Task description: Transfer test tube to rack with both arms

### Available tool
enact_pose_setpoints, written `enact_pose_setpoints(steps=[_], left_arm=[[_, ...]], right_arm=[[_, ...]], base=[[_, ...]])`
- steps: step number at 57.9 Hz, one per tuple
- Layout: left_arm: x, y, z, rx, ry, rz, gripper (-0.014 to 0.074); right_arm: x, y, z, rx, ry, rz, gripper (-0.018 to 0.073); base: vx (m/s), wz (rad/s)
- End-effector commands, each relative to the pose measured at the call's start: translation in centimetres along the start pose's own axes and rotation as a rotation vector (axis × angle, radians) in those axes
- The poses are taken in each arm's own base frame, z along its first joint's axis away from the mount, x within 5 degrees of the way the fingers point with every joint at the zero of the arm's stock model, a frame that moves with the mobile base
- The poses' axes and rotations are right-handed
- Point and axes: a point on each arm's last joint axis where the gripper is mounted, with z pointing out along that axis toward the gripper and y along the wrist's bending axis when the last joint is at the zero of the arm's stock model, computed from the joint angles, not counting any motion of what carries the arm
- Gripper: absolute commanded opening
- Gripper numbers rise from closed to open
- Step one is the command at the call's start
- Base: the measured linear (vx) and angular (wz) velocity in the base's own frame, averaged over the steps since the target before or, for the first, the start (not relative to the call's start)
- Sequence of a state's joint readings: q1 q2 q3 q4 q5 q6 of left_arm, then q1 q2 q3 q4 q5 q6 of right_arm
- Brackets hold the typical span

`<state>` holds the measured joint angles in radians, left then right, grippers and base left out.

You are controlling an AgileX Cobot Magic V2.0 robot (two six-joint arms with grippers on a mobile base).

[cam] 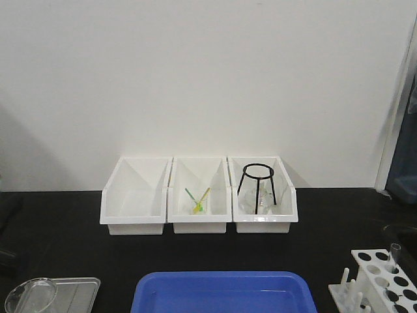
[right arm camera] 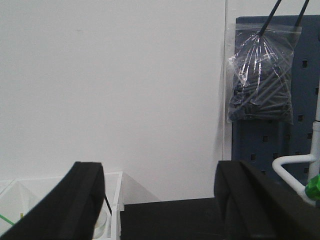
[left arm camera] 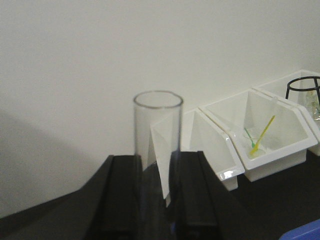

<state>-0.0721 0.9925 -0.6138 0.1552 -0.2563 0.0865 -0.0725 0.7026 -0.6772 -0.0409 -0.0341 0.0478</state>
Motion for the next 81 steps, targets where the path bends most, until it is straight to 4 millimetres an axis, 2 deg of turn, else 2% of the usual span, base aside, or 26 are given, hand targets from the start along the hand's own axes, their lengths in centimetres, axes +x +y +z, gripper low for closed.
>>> enact_pose_setpoints(steps=[1,10,17,30,41,46,52,63,81], left_arm=[[-3.1,0.7,-0.6,-0.017,-0.064,-0.091,-0.0006],[-6.0,0.8,-0.1,0.007,-0.006,-0.141,-0.0006],[-7.7,-0.4,1.0,0.074,0.011,-0.142,-0.0006],[-9.2,-5.1,3.2,0.260,0.003,-0.217,-0.0006],[-10.2,-9.8,4.0,0.414,-0.042,-0.233,-0.0006],[-10.5,-11.5,4.0,0.469,-0.071,-0.244,-0.0006],[-10.7,-13.1,3.7,0.522,-0.091,-0.272,-0.0006],[-10.6,-14.8,3.4,0.574,-0.093,-0.270,-0.0006],[-11.0,-16.1,3.1,0.621,-0.135,-0.346,-0.0006]], right_arm=[[-1.8,0.0,-0.1,-0.003,-0.094,0.013,0.0509],[-0.5,1.6,0.6,-0.100,0.015,0.009,0.0509],[0.7,3.9,1.7,-0.233,0.086,0.002,0.0509],[3.1,9.9,3.0,-0.502,0.174,-0.010,0.0509],[4.5,15.0,2.6,-0.703,0.155,0.001,0.0509],[4.9,16.6,2.4,-0.759,0.139,0.022,0.0509],[5.2,17.6,2.2,-0.790,0.132,0.049,0.0509],[5.0,17.8,2.2,-0.792,0.123,0.109,0.0509],[4.7,17.9,2.2,-0.800,0.081,0.115,0.0509]], base=[[0.00,0.00],[0.00,0.00],[0.00,0.00],[0.00,0.00],[0.00,0.00],[0.00,0.00],[0.00,0.00],[0.00,0.00],[0.00,0.00]])
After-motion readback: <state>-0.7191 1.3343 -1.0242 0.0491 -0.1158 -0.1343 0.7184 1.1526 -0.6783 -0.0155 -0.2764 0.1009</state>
